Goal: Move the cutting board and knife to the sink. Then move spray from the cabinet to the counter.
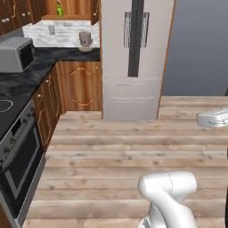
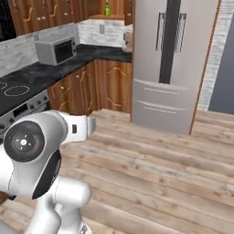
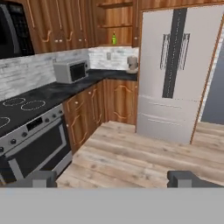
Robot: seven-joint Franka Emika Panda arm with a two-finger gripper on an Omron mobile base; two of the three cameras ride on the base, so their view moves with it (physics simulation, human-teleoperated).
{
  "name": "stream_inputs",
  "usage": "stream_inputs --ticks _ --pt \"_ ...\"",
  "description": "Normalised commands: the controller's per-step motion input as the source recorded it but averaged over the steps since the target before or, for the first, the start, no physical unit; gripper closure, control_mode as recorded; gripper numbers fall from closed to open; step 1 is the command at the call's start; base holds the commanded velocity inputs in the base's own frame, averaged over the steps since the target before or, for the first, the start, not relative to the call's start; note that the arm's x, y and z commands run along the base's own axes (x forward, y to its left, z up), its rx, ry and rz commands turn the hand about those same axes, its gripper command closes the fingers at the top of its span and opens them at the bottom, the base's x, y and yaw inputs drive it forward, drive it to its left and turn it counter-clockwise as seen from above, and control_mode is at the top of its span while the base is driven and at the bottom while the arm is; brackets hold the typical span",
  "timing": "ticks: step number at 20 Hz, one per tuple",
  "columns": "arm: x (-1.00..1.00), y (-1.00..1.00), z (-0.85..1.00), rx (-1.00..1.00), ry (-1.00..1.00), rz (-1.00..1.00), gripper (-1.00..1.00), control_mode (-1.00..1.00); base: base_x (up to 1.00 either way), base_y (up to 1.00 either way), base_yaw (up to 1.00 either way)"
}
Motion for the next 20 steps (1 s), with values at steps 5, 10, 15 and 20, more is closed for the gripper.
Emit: stream_inputs --ticks 5,10,15,20 --pt "0.0 0.0 0.0 0.0 0.0 0.0 -1.0 1.0 1.0 0.91 -0.34" --pt "0.0 0.0 0.0 0.0 0.0 0.0 -1.0 1.0 1.0 0.38 -0.14" --pt "0.0 0.0 0.0 0.0 0.0 0.0 -1.0 1.0 1.0 0.1 -0.03" --pt "0.0 0.0 0.0 0.0 0.0 0.0 -1.0 1.0 1.0 0.15 -0.04"
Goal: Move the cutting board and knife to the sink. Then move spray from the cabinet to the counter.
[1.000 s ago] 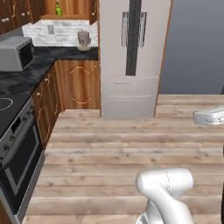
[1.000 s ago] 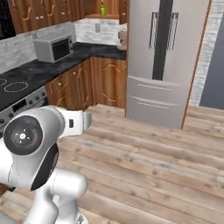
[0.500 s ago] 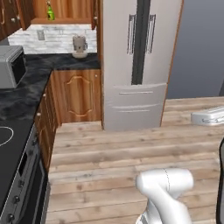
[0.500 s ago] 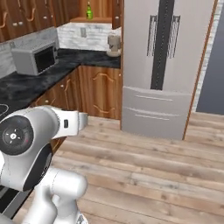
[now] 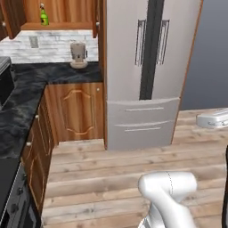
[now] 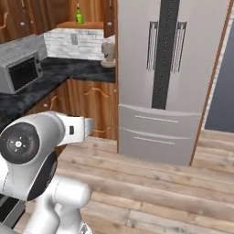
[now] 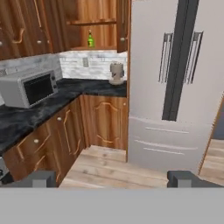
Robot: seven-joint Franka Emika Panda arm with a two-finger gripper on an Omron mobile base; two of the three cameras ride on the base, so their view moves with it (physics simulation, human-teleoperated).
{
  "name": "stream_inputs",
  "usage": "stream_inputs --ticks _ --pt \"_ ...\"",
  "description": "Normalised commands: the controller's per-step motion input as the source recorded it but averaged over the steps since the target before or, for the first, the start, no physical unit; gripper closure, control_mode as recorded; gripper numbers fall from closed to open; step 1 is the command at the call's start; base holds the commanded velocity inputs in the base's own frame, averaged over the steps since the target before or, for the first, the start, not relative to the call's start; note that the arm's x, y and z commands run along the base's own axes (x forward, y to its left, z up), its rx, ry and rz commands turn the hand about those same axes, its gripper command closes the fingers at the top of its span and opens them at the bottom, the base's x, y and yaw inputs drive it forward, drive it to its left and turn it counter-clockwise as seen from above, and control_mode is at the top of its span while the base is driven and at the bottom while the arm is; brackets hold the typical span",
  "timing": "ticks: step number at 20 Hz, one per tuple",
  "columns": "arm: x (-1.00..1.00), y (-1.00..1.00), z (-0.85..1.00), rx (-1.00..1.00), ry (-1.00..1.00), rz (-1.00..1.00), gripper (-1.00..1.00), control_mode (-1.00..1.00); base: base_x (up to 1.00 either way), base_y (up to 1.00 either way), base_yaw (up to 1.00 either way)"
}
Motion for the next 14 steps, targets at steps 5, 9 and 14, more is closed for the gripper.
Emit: stream_inputs --ticks 5,9,14 --pt "0.0 0.0 0.0 0.0 0.0 0.0 -1.0 1.0 1.0 0.66 -0.12" --pt "0.0 0.0 0.0 0.0 0.0 0.0 -1.0 1.0 1.0 0.82 -0.13" --pt "0.0 0.0 0.0 0.0 0.0 0.0 -1.0 1.0 1.0 0.88 -0.13"
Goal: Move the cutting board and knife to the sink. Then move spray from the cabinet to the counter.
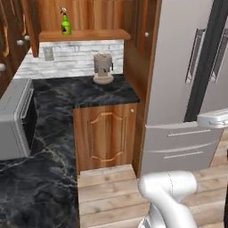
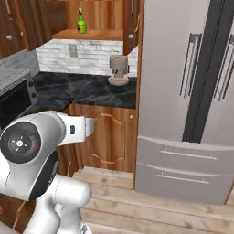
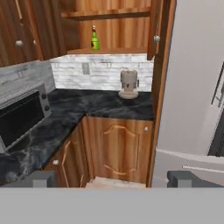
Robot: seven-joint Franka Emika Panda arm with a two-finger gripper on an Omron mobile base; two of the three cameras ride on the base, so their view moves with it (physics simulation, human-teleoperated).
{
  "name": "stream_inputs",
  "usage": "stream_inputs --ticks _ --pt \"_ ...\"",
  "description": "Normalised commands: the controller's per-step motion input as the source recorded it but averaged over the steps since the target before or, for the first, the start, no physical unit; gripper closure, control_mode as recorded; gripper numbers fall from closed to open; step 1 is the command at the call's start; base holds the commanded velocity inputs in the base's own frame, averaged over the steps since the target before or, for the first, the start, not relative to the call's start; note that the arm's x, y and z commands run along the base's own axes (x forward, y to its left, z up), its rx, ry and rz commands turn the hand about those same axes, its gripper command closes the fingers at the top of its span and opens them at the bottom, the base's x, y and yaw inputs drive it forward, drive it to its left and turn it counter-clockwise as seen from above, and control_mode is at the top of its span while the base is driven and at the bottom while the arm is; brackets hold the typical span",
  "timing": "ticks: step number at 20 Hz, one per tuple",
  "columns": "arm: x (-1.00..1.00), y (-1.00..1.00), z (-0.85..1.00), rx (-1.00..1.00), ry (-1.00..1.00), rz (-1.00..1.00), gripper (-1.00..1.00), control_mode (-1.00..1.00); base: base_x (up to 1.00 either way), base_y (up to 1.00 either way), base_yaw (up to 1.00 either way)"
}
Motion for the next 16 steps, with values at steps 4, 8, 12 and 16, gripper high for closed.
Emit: stream_inputs --ticks 4,8,12,16 --pt "0.0 0.0 0.0 0.0 0.0 0.0 -1.0 1.0 1.0 0.57 -0.13" --pt "0.0 0.0 0.0 0.0 0.0 0.0 -1.0 1.0 1.0 0.23 -0.1" --pt "0.0 0.0 0.0 0.0 0.0 0.0 -1.0 1.0 1.0 0.18 -0.19" --pt "0.0 0.0 0.0 0.0 0.0 0.0 -1.0 1.0 1.0 0.46 -0.23"
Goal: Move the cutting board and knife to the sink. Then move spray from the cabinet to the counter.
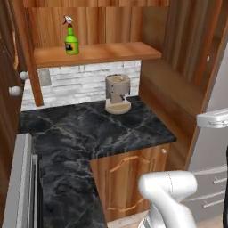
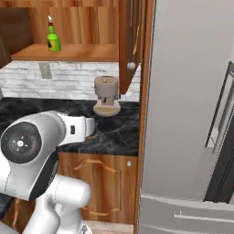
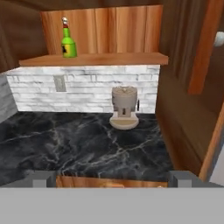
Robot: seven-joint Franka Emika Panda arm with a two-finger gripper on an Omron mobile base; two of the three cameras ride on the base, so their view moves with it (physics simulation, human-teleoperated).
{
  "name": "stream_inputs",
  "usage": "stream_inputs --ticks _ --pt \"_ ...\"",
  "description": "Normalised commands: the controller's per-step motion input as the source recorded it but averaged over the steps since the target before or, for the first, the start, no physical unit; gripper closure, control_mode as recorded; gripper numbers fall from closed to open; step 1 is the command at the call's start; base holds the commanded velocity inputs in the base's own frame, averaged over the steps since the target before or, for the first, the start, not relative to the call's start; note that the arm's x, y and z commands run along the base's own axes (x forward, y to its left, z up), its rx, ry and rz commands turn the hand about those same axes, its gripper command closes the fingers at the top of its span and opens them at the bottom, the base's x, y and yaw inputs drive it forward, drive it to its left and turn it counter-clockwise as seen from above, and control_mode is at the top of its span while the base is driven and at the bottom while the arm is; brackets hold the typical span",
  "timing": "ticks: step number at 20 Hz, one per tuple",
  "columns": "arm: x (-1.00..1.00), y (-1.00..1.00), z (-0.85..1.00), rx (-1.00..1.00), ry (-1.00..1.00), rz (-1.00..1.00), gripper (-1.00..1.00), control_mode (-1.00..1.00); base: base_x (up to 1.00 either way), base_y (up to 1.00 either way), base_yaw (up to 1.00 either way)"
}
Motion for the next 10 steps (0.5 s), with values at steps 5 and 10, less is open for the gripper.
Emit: stream_inputs --ticks 5,10 --pt "0.0 0.0 0.0 0.0 0.0 0.0 -1.0 1.0 1.0 0.55 -0.16" --pt "0.0 0.0 0.0 0.0 0.0 0.0 -1.0 1.0 0.87 0.53 -0.12"
